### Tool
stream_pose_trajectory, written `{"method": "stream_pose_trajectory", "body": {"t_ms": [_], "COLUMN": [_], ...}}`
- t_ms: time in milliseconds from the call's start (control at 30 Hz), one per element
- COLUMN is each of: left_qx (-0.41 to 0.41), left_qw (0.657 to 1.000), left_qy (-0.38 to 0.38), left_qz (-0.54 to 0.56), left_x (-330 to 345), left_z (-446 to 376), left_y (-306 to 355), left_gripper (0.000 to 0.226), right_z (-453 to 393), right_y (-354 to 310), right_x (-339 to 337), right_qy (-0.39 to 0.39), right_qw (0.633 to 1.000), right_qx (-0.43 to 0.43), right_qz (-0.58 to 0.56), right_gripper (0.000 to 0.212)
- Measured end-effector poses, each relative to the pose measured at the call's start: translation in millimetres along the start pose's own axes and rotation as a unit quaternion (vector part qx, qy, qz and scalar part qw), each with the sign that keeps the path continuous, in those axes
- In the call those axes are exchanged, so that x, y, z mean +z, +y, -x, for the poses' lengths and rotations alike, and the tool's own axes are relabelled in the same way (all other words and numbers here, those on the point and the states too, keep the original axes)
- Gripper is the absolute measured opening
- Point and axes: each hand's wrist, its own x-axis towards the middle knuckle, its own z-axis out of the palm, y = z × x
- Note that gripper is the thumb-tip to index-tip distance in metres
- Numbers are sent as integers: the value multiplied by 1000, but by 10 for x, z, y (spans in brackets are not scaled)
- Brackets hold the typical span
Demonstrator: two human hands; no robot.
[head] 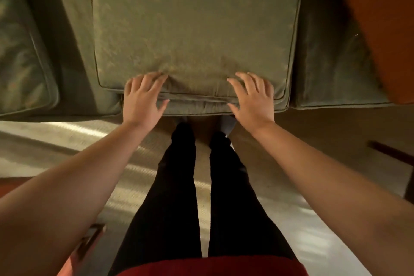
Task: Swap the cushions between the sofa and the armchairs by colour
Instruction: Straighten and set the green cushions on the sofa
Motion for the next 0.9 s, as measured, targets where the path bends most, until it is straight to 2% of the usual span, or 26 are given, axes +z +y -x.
{"method": "stream_pose_trajectory", "body": {"t_ms": [100,167,333,467,600,767,833,900], "left_qx": [33,58,75,93,96,62,40,30], "left_qw": [997,993,989,981,965,957,957,955], "left_qy": [75,103,124,164,233,272,277,290], "left_qz": [0,9,31,53,69,74,71,63], "left_x": [85,96,-162,-630,-1390,-2263,-2467,-2560], "left_z": [-186,-246,-221,-266,-583,-1290,-1550,-1754], "left_y": [-105,-150,-141,-119,-6,163,230,291], "left_gripper": [46,36,22,11,11,19,22,24], "right_z": [-153,-170,-106,-136,-418,-1043,-1229,-1337], "right_y": [88,105,-46,-103,-125,-167,-229,-297], "right_x": [93,92,-126,-559,-1276,-2104,-2267,-2291], "right_qy": [85,116,131,166,236,305,307,271], "right_qw": [996,993,990,984,969,946,945,956], "right_qx": [-14,-18,18,36,54,106,111,103], "right_qz": [-1,-21,-51,-49,-50,-36,-34,-51], "right_gripper": [52,43,40,36,29,30,31,45]}}
